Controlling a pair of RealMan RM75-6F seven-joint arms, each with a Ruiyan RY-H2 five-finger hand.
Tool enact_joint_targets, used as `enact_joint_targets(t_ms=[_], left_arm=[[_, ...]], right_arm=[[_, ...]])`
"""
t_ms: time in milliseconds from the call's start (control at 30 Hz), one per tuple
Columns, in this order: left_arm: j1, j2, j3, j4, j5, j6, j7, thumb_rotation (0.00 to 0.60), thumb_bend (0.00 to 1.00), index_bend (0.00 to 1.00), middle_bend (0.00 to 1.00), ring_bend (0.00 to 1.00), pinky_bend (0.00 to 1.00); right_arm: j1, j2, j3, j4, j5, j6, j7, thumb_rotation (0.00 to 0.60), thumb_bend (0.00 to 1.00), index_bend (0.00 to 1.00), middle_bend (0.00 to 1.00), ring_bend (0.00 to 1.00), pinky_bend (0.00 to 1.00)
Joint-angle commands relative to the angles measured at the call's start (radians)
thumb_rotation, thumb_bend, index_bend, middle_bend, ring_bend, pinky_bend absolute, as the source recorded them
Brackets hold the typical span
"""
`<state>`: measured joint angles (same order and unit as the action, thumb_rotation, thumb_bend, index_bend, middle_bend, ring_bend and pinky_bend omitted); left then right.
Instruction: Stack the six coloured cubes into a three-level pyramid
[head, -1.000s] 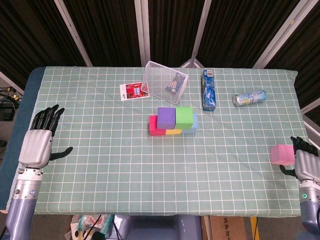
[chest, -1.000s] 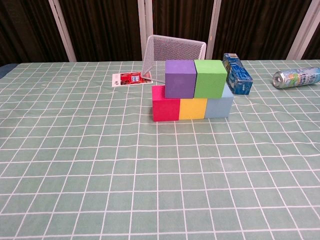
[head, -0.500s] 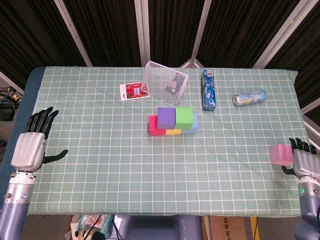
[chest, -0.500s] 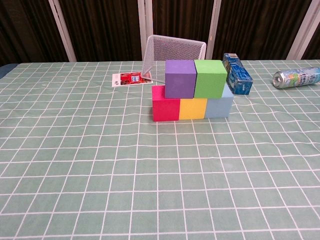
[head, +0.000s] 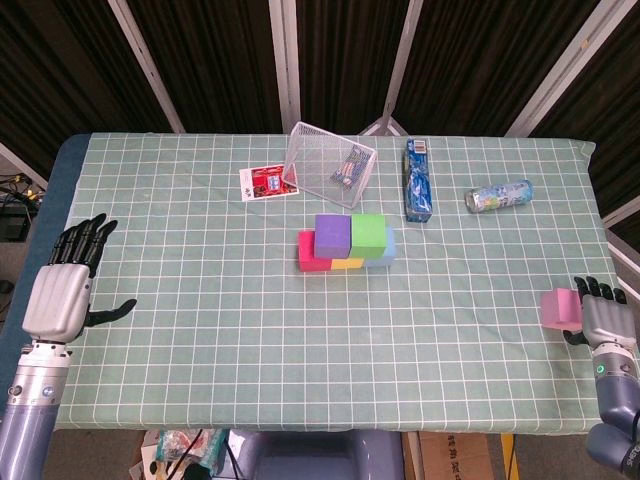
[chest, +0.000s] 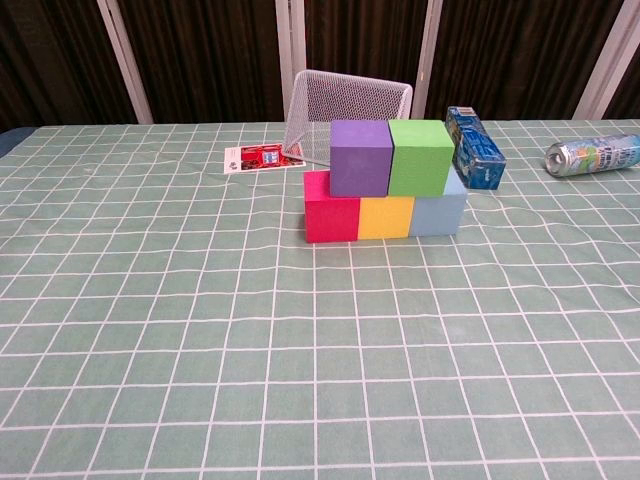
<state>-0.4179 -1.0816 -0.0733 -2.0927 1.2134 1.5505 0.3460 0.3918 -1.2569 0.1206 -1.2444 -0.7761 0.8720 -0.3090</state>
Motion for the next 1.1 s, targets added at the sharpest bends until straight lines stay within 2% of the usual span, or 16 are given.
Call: enact_joint_targets(t_ms=[33,133,267,400,567,767,933,1100], left_arm=[[0.005,0.000,-0.007,0.002,0.000,-0.006,0.000,0.600,0.12,0.00,0.00,0.00,0.05],[0.010,-0.002,-0.016,0.005,-0.002,-0.014,0.000,0.600,0.12,0.00,0.00,0.00,0.05],[0.016,-0.004,-0.026,0.008,-0.004,-0.025,-0.001,0.600,0.12,0.00,0.00,0.00,0.05],[0.021,-0.005,-0.033,0.010,-0.004,-0.036,-0.001,0.600,0.12,0.00,0.00,0.00,0.05],[0.028,-0.001,-0.046,0.012,-0.005,-0.047,-0.008,0.600,0.12,0.00,0.00,0.00,0.05],[0.035,0.011,-0.055,0.017,-0.006,-0.067,-0.015,0.600,0.12,0.00,0.00,0.00,0.05],[0.041,0.018,-0.061,0.030,-0.005,-0.077,-0.021,0.600,0.12,0.00,0.01,0.00,0.05],[0.052,0.040,-0.068,0.028,-0.011,-0.092,-0.055,0.600,0.12,0.00,0.00,0.00,0.05]], right_arm=[[0.008,-0.022,0.002,0.038,-0.004,-0.019,0.013,0.600,0.30,0.00,0.18,0.06,0.00],[0.013,-0.039,0.005,0.070,-0.010,-0.026,0.020,0.600,0.30,0.00,0.29,0.14,0.00],[0.011,-0.053,0.009,0.092,-0.032,-0.018,0.040,0.600,0.34,0.01,0.44,0.30,0.00],[0.005,-0.051,0.014,0.087,-0.063,0.002,0.063,0.600,0.36,0.04,0.48,0.35,0.00],[-0.004,-0.022,0.036,0.031,-0.100,0.047,0.097,0.600,0.36,0.05,0.49,0.35,0.00],[0.004,0.080,0.072,-0.154,-0.140,0.122,0.071,0.600,0.36,0.05,0.49,0.35,0.00],[0.051,0.196,0.119,-0.352,-0.143,0.177,-0.046,0.600,0.36,0.05,0.49,0.35,0.00],[0.137,0.284,0.179,-0.509,-0.071,0.181,-0.189,0.600,0.36,0.05,0.49,0.35,0.00]])
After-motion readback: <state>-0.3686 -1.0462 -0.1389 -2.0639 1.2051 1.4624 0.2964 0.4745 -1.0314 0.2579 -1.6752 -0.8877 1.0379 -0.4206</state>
